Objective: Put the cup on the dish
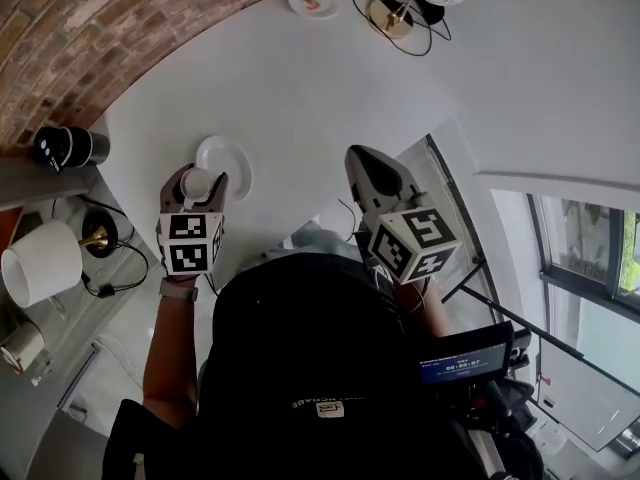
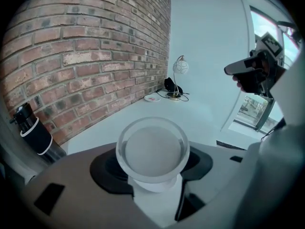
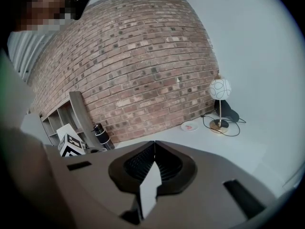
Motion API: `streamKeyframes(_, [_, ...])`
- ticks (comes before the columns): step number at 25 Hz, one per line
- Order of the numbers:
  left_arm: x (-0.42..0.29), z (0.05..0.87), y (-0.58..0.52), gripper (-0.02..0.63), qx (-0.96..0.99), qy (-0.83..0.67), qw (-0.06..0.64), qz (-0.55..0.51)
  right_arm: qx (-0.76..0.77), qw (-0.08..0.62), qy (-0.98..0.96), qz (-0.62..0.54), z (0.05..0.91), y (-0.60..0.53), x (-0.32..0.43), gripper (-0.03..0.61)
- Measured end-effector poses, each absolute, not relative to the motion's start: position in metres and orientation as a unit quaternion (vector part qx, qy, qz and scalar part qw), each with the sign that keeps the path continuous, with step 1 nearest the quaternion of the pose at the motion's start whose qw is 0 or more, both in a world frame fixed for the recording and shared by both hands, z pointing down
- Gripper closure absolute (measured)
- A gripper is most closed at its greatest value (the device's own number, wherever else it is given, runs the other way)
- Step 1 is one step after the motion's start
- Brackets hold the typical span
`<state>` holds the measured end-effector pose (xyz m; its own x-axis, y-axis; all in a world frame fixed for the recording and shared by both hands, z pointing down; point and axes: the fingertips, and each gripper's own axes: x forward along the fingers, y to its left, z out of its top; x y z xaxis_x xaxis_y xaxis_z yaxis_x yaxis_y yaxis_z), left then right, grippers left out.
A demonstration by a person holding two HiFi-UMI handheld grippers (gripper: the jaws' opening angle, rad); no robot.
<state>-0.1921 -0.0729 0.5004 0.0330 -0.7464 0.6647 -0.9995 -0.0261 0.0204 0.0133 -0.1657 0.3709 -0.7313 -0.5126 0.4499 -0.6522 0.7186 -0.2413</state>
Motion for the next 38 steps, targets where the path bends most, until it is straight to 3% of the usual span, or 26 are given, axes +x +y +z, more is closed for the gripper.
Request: streamKeyframes(38, [-0.182, 0.607, -0.110, 0.354, 0.700, -0.585, 0.241, 0.331, 0.419, 0.205, -0.856, 0.224, 0.378, -0.170, 0.059, 0.574])
